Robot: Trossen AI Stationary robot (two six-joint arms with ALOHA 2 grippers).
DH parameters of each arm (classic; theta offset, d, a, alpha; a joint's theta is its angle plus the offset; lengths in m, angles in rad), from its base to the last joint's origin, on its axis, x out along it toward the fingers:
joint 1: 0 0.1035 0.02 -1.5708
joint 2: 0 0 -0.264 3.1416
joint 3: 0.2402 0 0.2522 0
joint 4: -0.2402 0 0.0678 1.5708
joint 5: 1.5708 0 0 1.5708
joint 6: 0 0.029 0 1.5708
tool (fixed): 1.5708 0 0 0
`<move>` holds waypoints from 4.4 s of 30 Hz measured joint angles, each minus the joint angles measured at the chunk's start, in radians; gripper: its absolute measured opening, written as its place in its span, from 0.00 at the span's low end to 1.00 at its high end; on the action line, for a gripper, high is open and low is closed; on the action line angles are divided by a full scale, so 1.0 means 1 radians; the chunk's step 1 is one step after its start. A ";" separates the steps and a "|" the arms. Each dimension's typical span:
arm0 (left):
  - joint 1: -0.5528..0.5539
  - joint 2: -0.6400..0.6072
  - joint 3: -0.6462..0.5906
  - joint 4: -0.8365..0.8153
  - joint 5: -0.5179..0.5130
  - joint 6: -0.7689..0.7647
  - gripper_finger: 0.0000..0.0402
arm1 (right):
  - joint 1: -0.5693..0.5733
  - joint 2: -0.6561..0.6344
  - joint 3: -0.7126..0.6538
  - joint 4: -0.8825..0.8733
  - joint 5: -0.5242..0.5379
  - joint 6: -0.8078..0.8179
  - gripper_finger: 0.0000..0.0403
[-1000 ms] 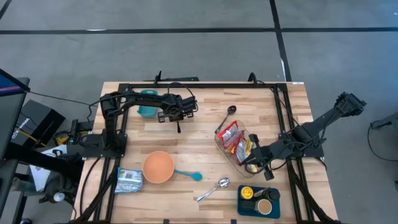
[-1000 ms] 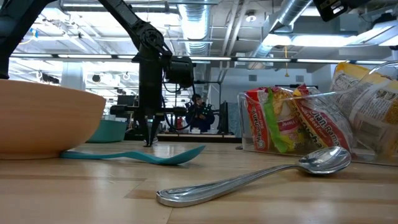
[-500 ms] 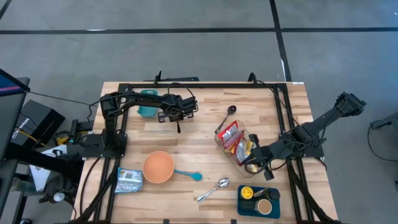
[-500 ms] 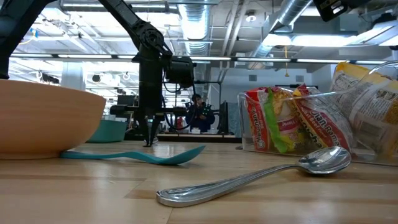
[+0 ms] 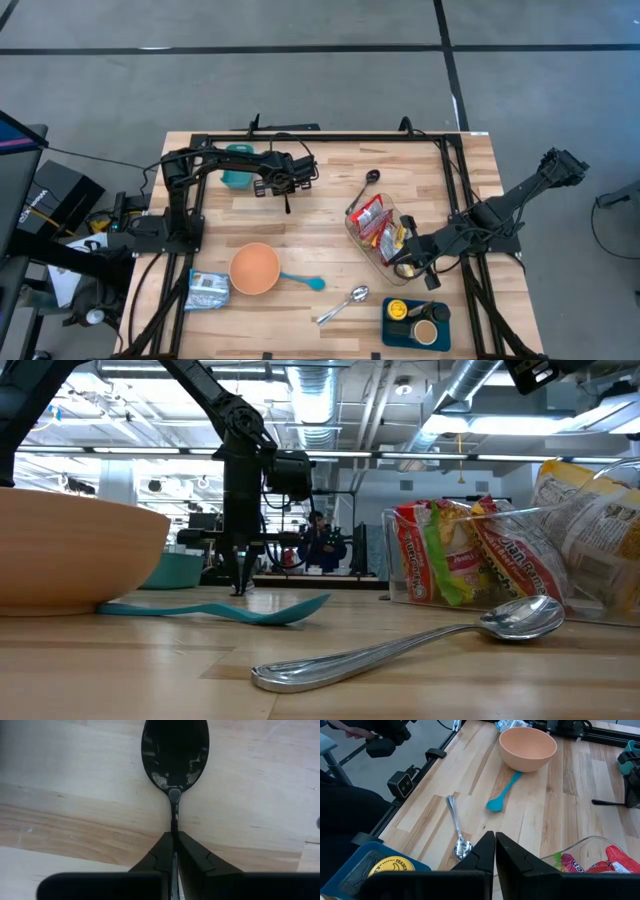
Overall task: Pick & Place Food Item
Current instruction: Put the left black spoon into the green bin, then put the blue baby spoon into the green bin
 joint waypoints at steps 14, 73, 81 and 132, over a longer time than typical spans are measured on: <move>0.000 -0.090 -0.001 0.011 0.000 0.093 0.01 | 0.000 0.000 0.000 0.000 0.000 0.000 0.02; 0.223 -0.583 -0.113 -0.161 -0.441 0.712 0.01 | 0.000 0.000 0.000 0.000 0.000 -0.001 0.02; 0.273 -0.586 -0.282 -0.037 -0.444 0.780 0.02 | 0.000 0.000 0.000 0.002 0.000 -0.001 0.02; 0.303 -0.586 -0.656 0.521 -0.357 1.031 0.12 | 0.000 0.000 0.000 0.003 0.000 -0.010 0.02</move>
